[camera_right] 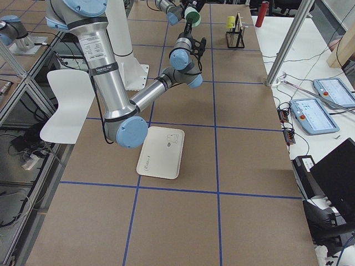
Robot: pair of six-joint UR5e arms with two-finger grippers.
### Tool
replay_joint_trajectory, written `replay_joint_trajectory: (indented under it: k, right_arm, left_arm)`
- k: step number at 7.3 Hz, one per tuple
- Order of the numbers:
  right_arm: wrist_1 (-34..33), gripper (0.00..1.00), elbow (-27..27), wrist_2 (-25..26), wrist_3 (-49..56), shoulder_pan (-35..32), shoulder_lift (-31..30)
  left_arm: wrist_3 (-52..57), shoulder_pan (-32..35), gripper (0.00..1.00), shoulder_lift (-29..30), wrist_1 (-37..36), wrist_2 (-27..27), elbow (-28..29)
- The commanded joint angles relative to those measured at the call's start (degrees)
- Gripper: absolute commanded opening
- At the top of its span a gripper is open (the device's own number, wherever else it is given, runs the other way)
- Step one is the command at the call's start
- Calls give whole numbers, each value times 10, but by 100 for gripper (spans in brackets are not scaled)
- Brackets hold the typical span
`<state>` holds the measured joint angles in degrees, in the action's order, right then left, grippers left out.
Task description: Left arm grabs green cup and hands to right arm on tray
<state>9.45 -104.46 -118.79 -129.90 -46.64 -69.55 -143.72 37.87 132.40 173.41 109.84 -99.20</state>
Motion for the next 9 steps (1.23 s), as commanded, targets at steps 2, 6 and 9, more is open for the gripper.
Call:
replay_joint_trajectory:
  k: [2, 6, 9]
  right_arm:
    - [2, 59, 0, 1, 0, 1, 0]
    - [3, 18, -6, 1, 1, 1, 0]
    - [4, 0, -7, 1, 1, -1, -1]
  left_arm:
    - [0, -16, 0, 11, -10, -12, 2]
    - [6, -17, 0, 9, -9, -11, 10]
    - [39, -12, 100, 3, -11, -10, 7]
